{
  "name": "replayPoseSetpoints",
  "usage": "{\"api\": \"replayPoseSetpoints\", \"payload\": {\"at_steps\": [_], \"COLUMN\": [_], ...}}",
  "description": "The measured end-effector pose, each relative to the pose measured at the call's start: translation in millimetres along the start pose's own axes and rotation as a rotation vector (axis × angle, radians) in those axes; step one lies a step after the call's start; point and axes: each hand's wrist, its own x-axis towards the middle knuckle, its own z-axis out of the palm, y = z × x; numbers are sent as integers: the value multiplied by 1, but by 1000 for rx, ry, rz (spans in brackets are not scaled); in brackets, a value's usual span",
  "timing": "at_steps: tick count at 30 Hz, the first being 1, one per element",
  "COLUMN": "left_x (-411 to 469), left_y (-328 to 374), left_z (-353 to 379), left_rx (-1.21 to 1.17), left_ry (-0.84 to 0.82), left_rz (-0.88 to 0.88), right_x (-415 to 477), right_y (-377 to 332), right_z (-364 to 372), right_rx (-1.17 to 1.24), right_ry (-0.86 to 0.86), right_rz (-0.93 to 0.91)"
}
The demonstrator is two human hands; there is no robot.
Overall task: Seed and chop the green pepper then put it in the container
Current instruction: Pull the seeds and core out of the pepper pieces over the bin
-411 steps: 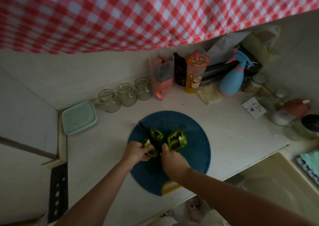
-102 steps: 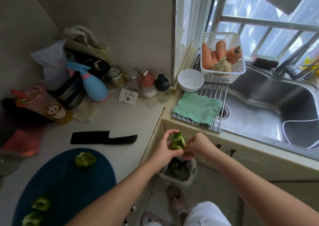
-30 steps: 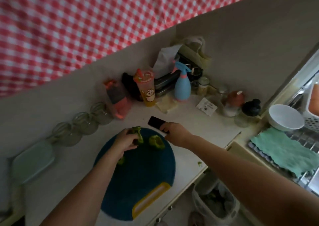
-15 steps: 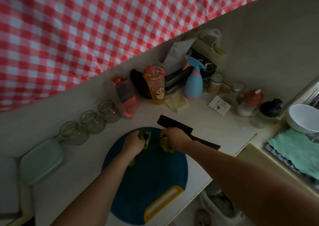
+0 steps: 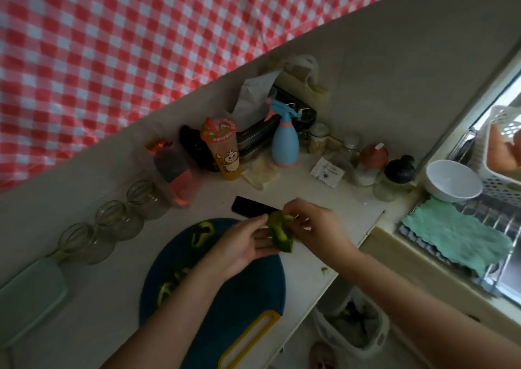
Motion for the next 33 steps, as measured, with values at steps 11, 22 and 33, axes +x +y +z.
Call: {"api": "replayPoseSetpoints", "payload": {"at_steps": [11,22,33], "left_x": [9,24,40], "left_y": [-34,-72,-81], "left_z": [113,169,175], "left_rx": [412,533,218], "left_ry": [-237,-314,-302], "left_rz": [66,-18,-114], "right_x": [-86,-133,-147], "right_y": [27,68,81], "right_z": [-71,-95,-113], "right_rx": [-311,-300,117], "right_ry": [205,163,405], "right_rz": [172,261,497]}}
